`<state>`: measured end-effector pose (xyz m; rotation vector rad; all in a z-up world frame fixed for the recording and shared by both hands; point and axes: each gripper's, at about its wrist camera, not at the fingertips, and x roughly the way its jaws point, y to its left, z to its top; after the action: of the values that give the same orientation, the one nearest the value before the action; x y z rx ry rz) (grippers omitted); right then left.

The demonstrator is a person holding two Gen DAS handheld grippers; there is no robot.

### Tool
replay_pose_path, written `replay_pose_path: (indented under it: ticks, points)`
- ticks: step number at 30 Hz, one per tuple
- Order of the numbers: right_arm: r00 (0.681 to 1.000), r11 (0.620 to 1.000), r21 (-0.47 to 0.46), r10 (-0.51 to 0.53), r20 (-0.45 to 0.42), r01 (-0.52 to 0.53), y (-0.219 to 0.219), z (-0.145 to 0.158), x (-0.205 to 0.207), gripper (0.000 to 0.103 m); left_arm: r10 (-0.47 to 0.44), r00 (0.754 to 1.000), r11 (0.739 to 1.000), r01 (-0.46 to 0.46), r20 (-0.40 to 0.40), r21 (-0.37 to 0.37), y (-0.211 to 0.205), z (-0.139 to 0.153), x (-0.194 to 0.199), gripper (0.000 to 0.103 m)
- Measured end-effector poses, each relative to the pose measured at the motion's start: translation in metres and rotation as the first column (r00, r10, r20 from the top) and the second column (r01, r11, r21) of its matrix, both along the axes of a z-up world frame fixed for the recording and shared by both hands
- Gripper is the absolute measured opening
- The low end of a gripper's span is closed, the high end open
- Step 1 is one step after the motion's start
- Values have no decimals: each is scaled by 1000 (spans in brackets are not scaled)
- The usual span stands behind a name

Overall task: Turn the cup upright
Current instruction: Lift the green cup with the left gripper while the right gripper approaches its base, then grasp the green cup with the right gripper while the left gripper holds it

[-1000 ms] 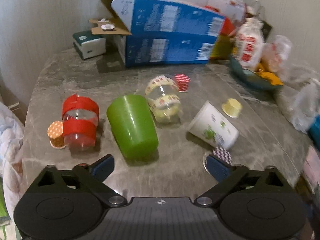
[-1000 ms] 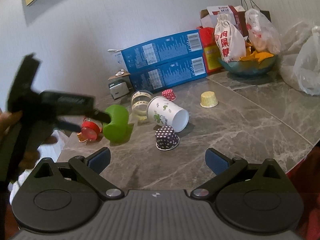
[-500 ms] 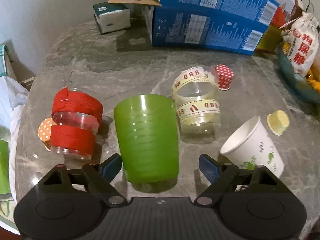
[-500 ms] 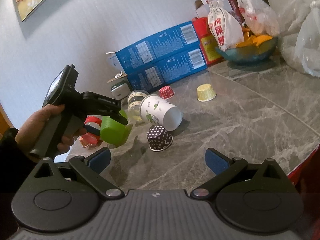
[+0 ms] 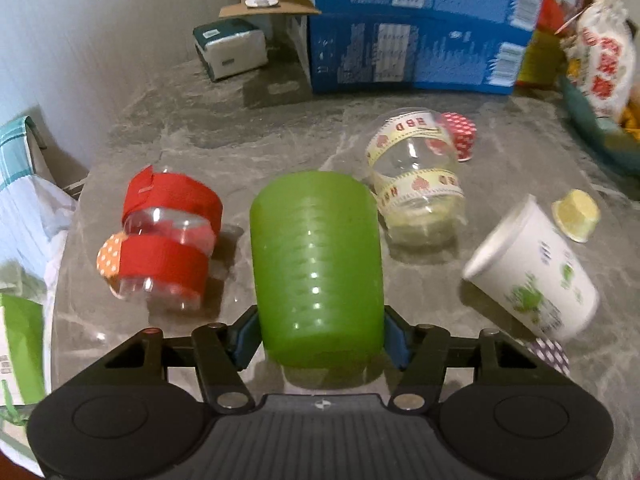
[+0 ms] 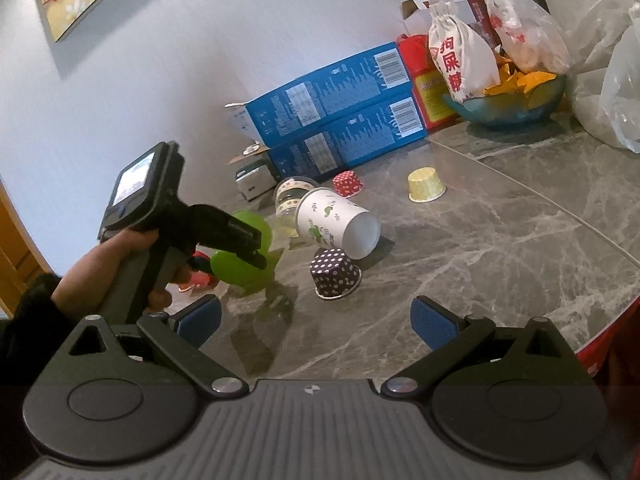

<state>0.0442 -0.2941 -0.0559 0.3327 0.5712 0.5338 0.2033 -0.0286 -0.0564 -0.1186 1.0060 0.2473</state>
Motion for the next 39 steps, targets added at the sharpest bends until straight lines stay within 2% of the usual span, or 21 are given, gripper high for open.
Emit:
replay_pose_path:
  ticks: [3, 6, 8, 14, 18, 23, 27, 30, 34, 39]
  points:
    - [1000, 1000, -7, 8, 8, -8, 4, 1, -3, 102, -41, 998, 999, 42, 54, -19, -1, 5, -27, 65]
    - [1000, 1000, -12, 4, 6, -4, 8, 0, -4, 102, -86, 994, 995, 89, 72, -38, -4, 7, -53, 64]
    - [1000, 1000, -8, 1, -1, -1, 9, -1, -6, 102, -117, 987, 992, 121, 109, -26, -7, 11, -78, 64]
    - [998, 999, 35, 10, -69, -7, 11, -7, -15, 102, -225, 945, 974, 227, 238, 21, -19, 34, -170, 64]
    - [995, 997, 69, 32, -95, -25, 16, -5, -24, 102, -265, 929, 963, 270, 256, 17, -27, 27, -212, 64]
    - [991, 997, 57, 54, -125, -48, 32, -4, -32, 102, -263, 934, 961, 276, 242, -23, -31, 3, -225, 64]
    - [976, 997, 36, 81, -203, -75, 50, -7, -24, 102, -261, 943, 959, 277, 204, -53, -35, -13, -223, 64]
    - [953, 992, 43, 124, -277, -117, 65, -8, -12, 102, -254, 949, 958, 273, 184, -85, -36, -20, -222, 64]
    - [906, 983, 68, 185, -381, -172, 88, -6, 5, 102, -262, 948, 955, 282, 182, -89, -36, -21, -224, 64]
    - [864, 979, 11, 184, -468, -202, 116, -3, 21, 102, -266, 945, 953, 287, 189, -93, -36, -21, -225, 64]
